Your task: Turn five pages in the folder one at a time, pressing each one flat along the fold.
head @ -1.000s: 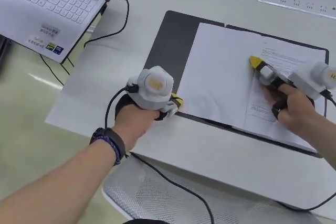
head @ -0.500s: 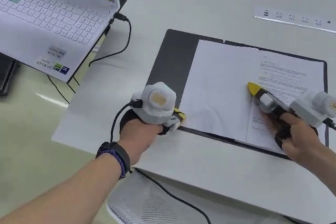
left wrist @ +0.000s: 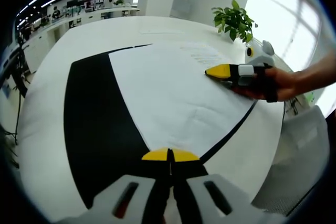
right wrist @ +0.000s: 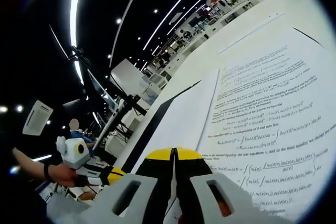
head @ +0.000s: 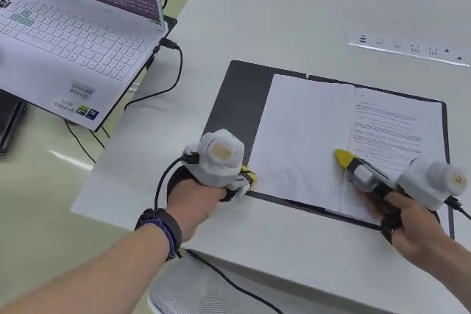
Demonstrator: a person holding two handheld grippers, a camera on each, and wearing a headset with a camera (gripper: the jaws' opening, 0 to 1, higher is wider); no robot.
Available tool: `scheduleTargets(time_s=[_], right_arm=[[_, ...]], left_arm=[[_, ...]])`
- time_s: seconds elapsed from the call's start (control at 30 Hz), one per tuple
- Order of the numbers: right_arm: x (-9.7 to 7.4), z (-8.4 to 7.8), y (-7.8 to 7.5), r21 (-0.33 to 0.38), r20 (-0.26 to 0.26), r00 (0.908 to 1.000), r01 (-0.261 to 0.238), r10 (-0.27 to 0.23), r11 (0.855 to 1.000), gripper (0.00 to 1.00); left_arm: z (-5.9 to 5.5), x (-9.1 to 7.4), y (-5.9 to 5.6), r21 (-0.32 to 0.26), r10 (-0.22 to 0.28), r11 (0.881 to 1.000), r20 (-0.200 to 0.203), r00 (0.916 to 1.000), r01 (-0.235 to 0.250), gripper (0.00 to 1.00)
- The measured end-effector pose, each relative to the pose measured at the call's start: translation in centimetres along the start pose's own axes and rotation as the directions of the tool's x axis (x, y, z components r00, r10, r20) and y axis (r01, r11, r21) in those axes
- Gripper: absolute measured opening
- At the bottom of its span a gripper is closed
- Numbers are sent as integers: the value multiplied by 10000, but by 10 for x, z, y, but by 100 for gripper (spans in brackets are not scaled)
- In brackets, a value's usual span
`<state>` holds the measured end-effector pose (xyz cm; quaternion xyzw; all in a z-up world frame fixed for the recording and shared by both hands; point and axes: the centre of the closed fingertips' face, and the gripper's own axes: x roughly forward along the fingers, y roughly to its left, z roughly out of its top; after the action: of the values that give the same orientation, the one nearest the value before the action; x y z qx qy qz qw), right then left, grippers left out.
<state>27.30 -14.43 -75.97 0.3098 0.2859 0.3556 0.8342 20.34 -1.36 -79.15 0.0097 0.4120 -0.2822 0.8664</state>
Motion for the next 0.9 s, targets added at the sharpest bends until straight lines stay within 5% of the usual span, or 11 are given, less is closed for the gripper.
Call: scheduleTargets(time_s=[0.9], right_arm=[[-34, -46, 24, 14, -578, 9976, -369, 369, 9993, 0]], left_arm=[[-1, -1, 0, 194, -148, 9997, 27, 9999, 147, 0]])
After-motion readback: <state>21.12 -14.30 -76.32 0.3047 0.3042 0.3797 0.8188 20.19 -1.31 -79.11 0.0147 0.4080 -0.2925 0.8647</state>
